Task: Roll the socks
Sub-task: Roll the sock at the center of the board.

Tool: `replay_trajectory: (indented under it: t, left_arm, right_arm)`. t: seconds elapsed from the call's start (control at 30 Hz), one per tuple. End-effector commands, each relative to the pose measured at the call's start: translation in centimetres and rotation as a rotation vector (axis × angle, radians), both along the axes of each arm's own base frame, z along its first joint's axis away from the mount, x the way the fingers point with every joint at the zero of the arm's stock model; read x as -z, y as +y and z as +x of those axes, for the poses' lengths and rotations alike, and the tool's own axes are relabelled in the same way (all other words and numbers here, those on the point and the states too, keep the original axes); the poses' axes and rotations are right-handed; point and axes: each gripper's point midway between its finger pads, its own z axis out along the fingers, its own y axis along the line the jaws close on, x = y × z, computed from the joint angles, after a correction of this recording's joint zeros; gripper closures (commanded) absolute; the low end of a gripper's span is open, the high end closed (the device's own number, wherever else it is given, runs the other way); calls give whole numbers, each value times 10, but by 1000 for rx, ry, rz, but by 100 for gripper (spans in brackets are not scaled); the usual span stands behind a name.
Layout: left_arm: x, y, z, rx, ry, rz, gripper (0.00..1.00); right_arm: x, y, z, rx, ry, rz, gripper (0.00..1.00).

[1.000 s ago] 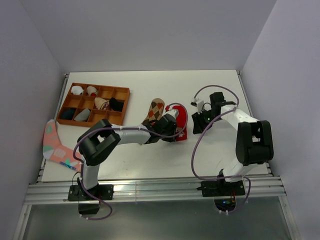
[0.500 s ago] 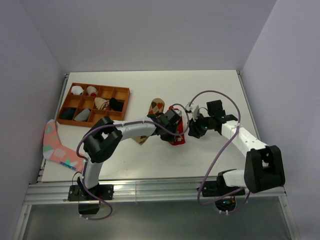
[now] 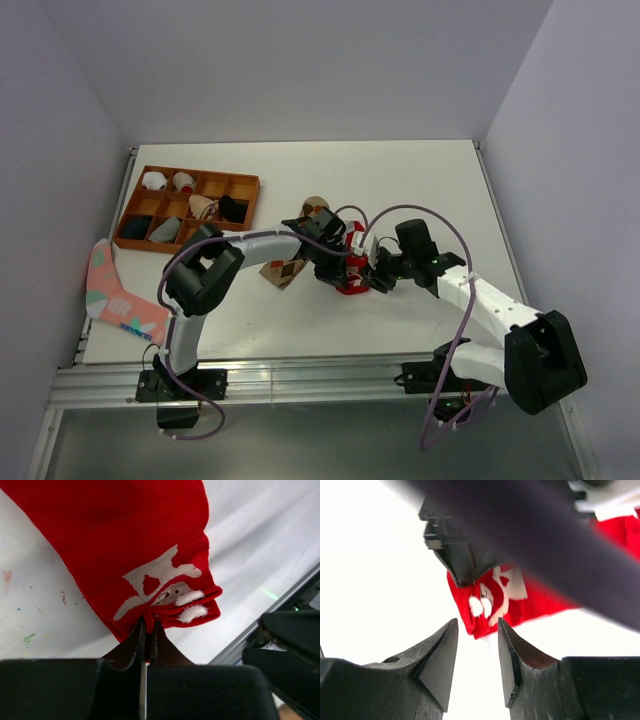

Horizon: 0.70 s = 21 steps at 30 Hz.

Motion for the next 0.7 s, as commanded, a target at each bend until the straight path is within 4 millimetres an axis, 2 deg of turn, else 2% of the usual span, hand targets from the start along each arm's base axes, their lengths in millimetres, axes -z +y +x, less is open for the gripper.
replay_trajectory:
  t: [0.0,0.17,0.43,0.67]
  left_arm:
    - [28,18,-22,23,120,71,100]
    - [27,21,-19,37,134,78,100]
    - [29,23,-18,45,150,84,100]
    - [29,25,-19,55,159,75,100]
  right_arm:
    - [-3,11,-1,-68,-79,15,56]
    - [12,16,-12,-126,-62,-23,60]
    - [31,21,-23,-174,-68,-85,60]
    - [40,23,-16,-169,-60,-137,62]
